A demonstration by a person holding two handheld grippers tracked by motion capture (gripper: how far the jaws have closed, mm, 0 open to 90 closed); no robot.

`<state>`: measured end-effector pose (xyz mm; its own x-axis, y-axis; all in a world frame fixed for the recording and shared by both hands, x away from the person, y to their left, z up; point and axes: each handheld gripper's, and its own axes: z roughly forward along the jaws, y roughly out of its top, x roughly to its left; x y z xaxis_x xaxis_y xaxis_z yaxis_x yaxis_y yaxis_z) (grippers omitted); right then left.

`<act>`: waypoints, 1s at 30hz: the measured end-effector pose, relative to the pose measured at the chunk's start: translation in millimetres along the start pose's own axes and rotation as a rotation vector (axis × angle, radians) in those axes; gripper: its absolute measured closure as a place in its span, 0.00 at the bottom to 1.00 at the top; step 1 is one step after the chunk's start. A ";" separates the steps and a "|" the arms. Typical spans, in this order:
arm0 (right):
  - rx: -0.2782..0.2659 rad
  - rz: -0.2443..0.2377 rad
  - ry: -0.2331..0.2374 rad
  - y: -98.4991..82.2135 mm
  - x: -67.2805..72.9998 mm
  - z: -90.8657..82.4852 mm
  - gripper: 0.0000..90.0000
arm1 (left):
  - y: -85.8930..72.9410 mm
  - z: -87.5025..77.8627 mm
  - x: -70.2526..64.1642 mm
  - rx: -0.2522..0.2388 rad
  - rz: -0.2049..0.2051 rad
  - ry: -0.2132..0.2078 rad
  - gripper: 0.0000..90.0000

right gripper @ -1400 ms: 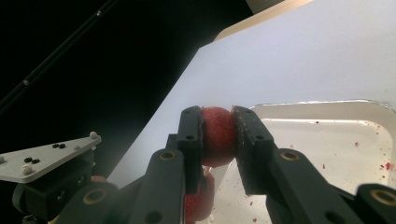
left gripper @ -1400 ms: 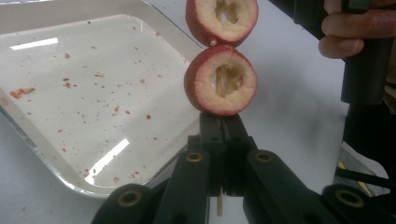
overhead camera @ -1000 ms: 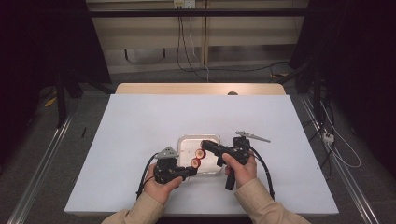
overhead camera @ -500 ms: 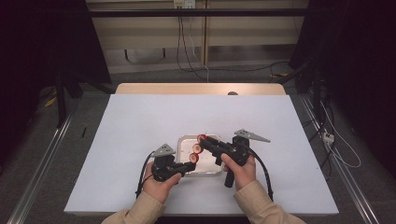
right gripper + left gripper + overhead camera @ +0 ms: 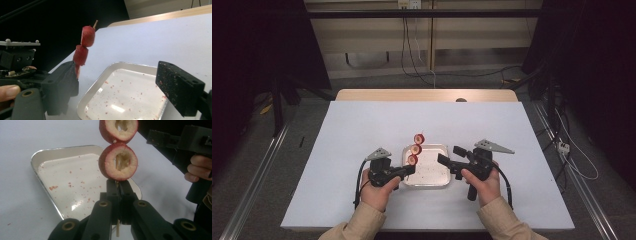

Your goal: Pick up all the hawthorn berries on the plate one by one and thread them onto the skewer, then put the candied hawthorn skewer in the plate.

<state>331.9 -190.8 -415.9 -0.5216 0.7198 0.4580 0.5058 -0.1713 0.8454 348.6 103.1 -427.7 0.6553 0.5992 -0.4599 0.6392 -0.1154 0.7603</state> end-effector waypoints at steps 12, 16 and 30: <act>-0.010 -0.055 -0.043 -4.1 -11.5 -13.5 0.15 | 4.6 7.3 4.9 0.002 -0.034 0.027 0.99; -0.021 -0.045 -0.051 -5.1 -15.2 -18.3 0.15 | 4.0 14.0 3.4 0.007 -0.044 0.041 0.99; -0.048 -0.043 -0.070 0.1 -22.4 -34.7 0.15 | 2.7 37.7 -0.9 0.111 -0.013 0.118 0.98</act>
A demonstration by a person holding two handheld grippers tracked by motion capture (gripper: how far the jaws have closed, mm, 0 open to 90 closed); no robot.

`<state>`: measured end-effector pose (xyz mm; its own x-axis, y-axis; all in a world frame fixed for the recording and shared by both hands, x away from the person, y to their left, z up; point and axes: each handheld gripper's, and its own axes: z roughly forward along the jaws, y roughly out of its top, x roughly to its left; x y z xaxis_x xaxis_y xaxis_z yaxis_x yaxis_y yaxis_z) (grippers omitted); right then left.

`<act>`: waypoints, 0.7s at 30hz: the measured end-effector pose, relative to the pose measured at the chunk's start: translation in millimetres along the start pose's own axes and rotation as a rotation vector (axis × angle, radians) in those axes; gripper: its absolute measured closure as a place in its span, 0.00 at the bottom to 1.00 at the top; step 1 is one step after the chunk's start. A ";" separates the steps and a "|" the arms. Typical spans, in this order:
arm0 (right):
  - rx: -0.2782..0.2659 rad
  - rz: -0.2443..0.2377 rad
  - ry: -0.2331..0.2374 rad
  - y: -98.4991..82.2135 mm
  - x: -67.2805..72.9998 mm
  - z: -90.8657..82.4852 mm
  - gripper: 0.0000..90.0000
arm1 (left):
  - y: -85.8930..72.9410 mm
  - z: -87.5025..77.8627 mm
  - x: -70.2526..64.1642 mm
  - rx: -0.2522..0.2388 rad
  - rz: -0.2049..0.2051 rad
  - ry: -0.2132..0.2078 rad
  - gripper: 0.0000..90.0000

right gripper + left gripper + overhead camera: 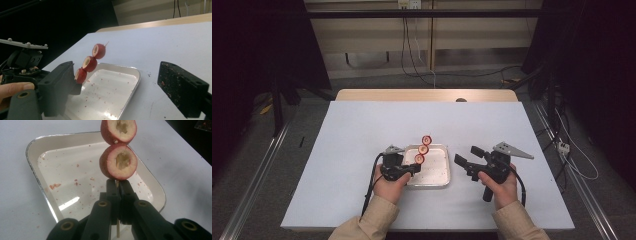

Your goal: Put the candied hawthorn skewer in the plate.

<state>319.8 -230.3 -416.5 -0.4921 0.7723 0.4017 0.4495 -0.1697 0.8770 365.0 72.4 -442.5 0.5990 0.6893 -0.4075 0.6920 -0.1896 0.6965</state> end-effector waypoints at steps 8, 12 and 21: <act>-0.007 -0.012 0.000 4.7 2.9 -3.0 0.16 | -2.9 -0.5 -1.3 0.054 0.024 0.048 0.97; -0.009 -0.016 0.001 5.6 4.7 -3.2 0.16 | -4.6 2.3 0.6 0.075 0.027 0.059 0.97; -0.006 -0.019 0.001 5.1 4.7 -3.9 0.16 | -5.3 4.4 -0.5 0.086 0.036 0.085 0.95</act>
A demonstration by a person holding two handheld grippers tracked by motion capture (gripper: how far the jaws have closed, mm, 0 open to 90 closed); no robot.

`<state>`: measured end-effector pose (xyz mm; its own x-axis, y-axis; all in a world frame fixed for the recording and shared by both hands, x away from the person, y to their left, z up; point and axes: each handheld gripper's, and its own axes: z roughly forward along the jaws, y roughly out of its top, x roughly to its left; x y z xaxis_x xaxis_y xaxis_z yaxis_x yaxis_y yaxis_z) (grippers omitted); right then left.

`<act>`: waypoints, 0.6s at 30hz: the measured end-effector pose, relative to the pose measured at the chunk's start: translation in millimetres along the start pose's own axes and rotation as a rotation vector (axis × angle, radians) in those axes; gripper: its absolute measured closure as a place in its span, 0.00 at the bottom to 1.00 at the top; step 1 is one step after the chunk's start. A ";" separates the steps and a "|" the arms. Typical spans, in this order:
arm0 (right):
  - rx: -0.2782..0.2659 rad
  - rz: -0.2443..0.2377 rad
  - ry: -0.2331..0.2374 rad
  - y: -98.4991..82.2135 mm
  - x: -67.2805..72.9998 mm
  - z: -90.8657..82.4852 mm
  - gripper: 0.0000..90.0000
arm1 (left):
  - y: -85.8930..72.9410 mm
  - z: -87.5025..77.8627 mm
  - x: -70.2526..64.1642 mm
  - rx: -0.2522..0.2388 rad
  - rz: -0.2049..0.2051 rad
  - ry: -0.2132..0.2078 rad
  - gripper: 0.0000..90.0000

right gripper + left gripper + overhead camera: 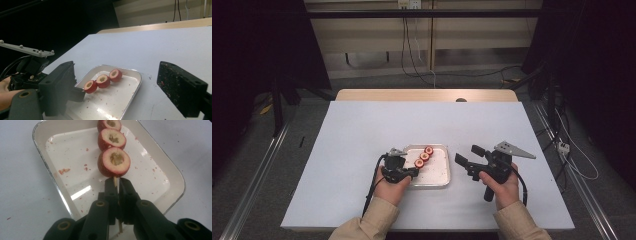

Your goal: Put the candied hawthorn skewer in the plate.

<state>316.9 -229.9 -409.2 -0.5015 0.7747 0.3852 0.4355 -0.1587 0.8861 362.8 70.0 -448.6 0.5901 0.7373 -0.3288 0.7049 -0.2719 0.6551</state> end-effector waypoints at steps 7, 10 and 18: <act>0.006 0.001 0.000 -2.3 -0.6 1.0 0.16 | -0.5 0.8 -3.5 -0.005 0.011 -0.010 0.90; 0.009 -0.002 -0.002 -3.8 -0.6 1.4 0.16 | -0.2 -0.3 -4.8 -0.018 0.014 -0.019 0.88; 0.014 -0.006 -0.015 -6.1 -2.6 -1.3 0.16 | 2.8 -4.9 -8.0 -0.048 0.041 -0.044 0.77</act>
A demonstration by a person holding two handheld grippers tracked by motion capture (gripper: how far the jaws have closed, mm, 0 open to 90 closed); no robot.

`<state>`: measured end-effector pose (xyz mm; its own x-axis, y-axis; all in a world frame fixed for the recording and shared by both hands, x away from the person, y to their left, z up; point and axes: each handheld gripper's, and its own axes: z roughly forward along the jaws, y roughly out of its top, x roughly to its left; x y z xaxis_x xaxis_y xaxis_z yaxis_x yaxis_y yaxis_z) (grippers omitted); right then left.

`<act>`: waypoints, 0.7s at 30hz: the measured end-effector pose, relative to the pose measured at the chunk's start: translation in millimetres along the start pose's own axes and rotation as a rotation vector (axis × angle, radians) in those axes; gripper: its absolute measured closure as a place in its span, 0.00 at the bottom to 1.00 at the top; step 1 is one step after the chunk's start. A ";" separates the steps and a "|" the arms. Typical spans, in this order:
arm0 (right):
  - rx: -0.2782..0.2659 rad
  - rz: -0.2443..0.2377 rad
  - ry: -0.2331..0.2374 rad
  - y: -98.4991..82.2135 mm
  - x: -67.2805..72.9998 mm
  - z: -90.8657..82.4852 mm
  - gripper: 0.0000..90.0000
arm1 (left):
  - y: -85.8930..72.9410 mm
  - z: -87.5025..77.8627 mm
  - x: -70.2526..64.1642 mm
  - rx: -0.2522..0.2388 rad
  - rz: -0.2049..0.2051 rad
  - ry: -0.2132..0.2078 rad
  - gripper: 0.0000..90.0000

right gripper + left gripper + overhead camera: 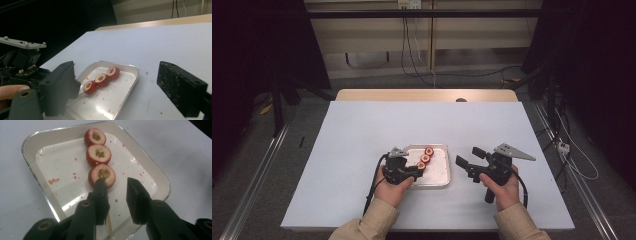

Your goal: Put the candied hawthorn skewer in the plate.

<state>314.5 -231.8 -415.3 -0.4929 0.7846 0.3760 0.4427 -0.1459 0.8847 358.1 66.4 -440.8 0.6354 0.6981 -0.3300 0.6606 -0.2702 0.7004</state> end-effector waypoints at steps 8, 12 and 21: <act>0.007 -0.021 -0.008 -2.8 -1.6 -5.9 0.16 | 6.4 -12.0 -0.3 -0.029 0.038 -0.022 0.45; 0.015 -0.037 -0.010 -3.5 -3.4 -8.2 0.15 | 7.1 -15.4 1.2 -0.047 0.085 -0.061 0.33; 0.031 -0.059 -0.028 -9.5 -9.6 -15.4 0.12 | 5.3 -31.6 15.5 -0.106 0.122 -0.077 0.12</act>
<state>303.6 -247.3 -423.0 -0.4975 0.8082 0.3151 0.4368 -0.0805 0.8960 358.8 96.7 -422.3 0.7397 0.6107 -0.2828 0.5332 -0.2754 0.7999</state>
